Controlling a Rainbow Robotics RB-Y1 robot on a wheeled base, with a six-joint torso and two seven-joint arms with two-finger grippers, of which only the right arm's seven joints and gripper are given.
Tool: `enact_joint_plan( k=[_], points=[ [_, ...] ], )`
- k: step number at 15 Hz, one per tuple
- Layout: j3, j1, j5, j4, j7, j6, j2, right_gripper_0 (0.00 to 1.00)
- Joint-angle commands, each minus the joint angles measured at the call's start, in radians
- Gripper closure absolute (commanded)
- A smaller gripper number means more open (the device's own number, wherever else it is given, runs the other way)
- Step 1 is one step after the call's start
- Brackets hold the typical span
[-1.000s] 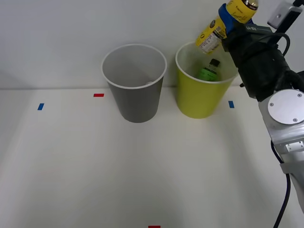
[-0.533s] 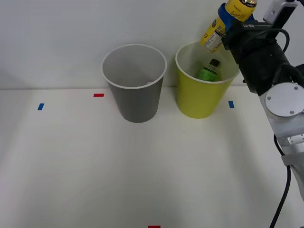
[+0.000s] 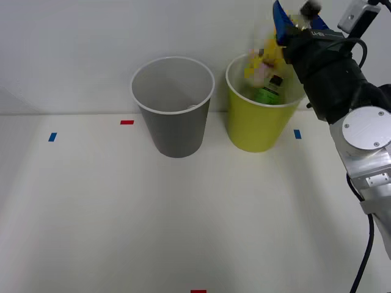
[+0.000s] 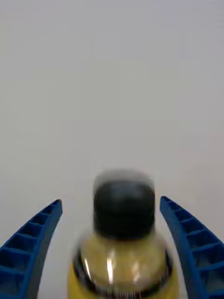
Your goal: Put cans in the gray bin, plastic bottles in the light green bin
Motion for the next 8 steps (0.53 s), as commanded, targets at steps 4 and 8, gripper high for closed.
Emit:
enact_joint_plan(
  k=[4,8],
  points=[
    [0.007,0.000,0.000,-0.001,0.008,-0.017,0.024,0.07],
    [0.007,-0.001,0.000,-0.001,0.014,-0.019,0.029,0.07]
  ],
)
